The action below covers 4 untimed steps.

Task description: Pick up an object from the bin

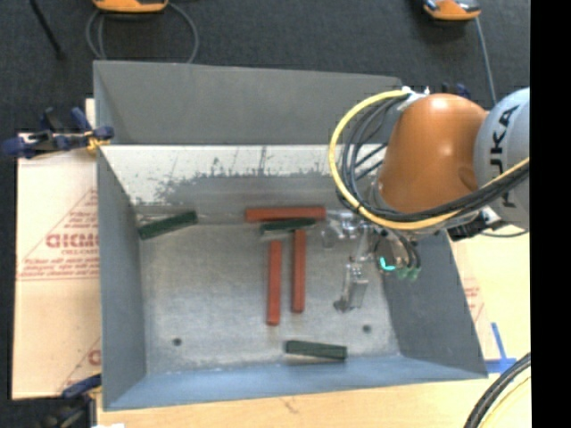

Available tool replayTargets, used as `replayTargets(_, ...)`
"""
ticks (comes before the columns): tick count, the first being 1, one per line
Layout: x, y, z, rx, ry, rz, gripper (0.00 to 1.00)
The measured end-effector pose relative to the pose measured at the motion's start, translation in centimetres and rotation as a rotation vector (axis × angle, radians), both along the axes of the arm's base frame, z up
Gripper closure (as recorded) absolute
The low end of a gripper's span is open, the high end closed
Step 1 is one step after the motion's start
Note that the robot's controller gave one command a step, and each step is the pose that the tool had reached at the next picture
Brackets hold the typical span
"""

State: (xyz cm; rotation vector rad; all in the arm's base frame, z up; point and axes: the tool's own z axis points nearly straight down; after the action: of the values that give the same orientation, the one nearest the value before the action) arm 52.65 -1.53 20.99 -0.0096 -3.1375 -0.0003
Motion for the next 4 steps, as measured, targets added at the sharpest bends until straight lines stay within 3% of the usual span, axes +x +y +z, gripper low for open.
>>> replayTargets(1, 5.1, 0.5, -12.9, 0.001, -0.003, 0.405, 0.00)
replayTargets(2, 1.8, 5.2, -13.8, 0.000, -0.012, 0.839, 0.00)
replayTargets(3, 5.7, -1.5, -13.9, -0.003, -0.007, 1.187, 0.00)
replayTargets(4, 5.6, -1.2, -13.8, 0.003, -0.008, 1.185, 1.00)
